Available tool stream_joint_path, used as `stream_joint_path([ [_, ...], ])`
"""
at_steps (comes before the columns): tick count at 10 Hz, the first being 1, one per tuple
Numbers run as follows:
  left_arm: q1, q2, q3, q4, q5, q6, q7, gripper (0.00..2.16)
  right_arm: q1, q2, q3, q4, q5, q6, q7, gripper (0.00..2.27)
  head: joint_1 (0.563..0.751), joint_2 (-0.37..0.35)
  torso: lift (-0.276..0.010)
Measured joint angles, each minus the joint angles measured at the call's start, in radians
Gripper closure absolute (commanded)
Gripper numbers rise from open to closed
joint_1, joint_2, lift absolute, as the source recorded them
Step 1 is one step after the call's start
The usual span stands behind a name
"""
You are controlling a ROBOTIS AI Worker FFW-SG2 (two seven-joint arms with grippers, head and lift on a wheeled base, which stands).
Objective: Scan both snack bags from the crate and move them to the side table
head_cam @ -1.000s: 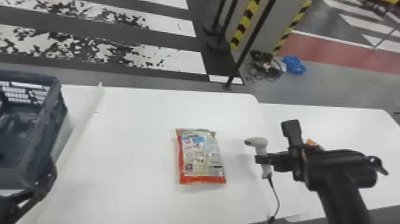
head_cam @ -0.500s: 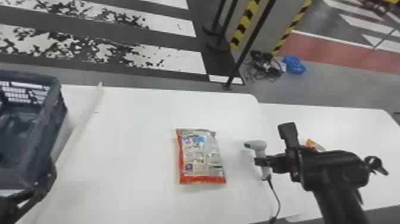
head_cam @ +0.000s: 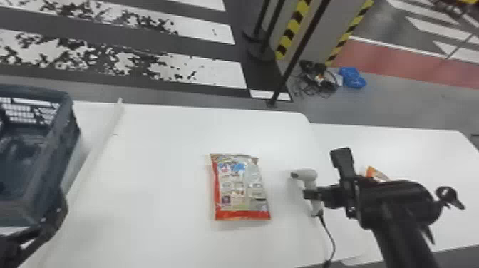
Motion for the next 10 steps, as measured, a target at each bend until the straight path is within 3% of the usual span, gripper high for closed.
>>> stream_joint_path([
  [5,0.001,0.000,0.001,0.000,0.000,0.000,0.000,0.10,-0.007,0.003,0.018,0.016,0.002,-0.017,-0.005,2.20,0.695,-0.350,-0.029],
  [6,0.001,0.000,0.001,-0.001,0.000,0.000,0.000,0.10,-0.007,0.004,0.019,0.018,0.002,-0.020,-0.006,2.06,0.695,-0.350,-0.029],
  [8,0.001,0.000,0.001,-0.002,0.000,0.000,0.000,0.10,-0.008,0.007,0.020,0.020,0.001,-0.034,-0.009,1.39,0.695,-0.350,-0.029],
  [10,0.001,0.001,0.001,-0.005,0.000,0.000,0.000,0.10,-0.008,0.008,0.020,0.020,0.001,-0.038,-0.009,0.99,0.695,-0.350,-0.029],
])
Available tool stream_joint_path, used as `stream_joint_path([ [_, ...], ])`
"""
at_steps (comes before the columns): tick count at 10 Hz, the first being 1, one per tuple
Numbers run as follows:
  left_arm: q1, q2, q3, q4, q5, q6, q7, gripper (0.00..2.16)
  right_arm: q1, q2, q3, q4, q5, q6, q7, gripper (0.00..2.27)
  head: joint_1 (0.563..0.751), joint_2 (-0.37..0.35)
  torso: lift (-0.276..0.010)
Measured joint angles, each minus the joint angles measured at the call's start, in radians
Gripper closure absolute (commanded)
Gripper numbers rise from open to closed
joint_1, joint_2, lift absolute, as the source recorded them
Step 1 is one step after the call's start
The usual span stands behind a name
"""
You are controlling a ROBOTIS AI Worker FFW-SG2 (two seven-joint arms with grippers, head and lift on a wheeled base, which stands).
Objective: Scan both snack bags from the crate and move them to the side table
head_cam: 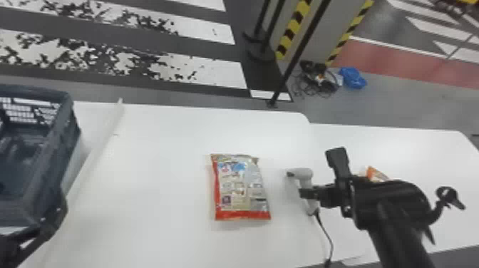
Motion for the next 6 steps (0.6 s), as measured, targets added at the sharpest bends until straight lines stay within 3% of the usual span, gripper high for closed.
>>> stream_joint_path([
  [3,0.000,0.000,0.000,-0.001,0.000,0.000,0.000,0.10,0.001,0.001,0.000,-0.001,0.000,-0.002,0.000,0.37,0.695,-0.350,-0.029],
  [5,0.000,0.001,0.000,-0.002,0.000,0.000,0.000,0.10,0.002,0.001,0.000,-0.002,0.000,-0.002,-0.004,0.10,0.695,-0.350,-0.029],
  [6,0.000,0.002,0.000,-0.002,0.000,0.000,0.000,0.10,0.003,0.002,-0.004,-0.008,-0.001,-0.001,-0.020,0.07,0.695,-0.350,-0.029],
])
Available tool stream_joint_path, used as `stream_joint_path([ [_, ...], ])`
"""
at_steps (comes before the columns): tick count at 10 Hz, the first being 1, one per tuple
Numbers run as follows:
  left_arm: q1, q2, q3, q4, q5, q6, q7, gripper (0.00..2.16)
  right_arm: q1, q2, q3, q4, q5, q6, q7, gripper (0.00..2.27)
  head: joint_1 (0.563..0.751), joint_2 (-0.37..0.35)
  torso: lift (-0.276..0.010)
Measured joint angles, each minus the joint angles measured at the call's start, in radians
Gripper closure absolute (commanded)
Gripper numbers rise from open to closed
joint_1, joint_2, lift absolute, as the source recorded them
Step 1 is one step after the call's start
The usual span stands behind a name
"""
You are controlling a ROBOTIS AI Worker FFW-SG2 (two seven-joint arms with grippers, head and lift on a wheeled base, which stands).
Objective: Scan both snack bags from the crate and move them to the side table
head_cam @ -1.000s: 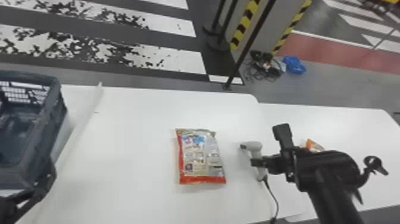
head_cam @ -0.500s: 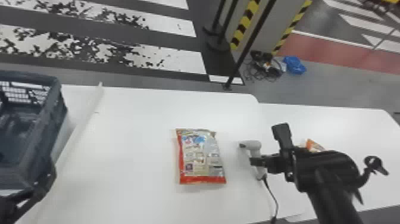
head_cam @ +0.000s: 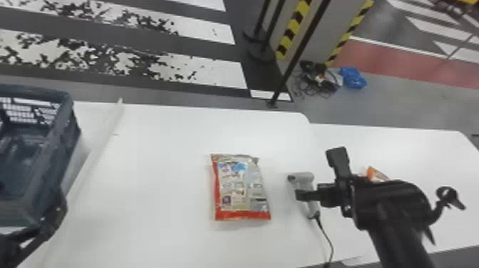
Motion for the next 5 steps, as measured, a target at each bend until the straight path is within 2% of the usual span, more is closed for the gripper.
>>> stream_joint_path([
  [3,0.002,0.000,0.001,-0.001,0.000,0.000,0.000,0.10,0.045,0.008,-0.076,-0.116,-0.062,0.068,-0.005,0.08,0.695,-0.350,-0.029],
  [5,0.003,-0.002,0.002,0.001,0.000,-0.002,0.000,0.10,0.120,0.040,-0.153,-0.264,-0.160,0.120,-0.004,0.09,0.695,-0.350,-0.029],
])
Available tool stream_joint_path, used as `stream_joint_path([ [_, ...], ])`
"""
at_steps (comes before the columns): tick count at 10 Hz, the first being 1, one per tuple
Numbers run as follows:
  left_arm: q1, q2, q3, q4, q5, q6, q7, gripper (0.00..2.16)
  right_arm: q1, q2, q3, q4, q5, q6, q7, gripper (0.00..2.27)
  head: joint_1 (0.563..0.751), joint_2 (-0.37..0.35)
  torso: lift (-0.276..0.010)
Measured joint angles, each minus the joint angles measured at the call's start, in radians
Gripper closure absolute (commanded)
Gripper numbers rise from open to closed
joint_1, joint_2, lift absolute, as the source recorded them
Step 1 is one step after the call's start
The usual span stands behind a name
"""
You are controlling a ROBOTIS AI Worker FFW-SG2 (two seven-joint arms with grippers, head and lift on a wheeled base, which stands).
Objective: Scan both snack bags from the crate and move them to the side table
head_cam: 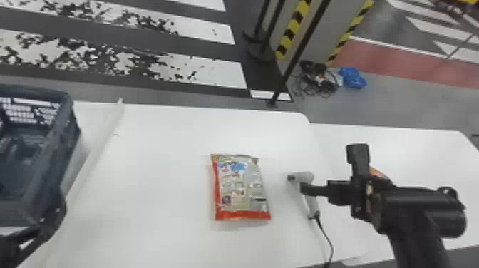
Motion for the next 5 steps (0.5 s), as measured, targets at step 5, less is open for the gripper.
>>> stream_joint_path([
  [5,0.002,-0.003,0.001,0.000,0.000,0.000,0.000,0.10,0.088,0.077,-0.029,-0.167,-0.186,0.059,0.030,0.06,0.695,-0.241,-0.029],
])
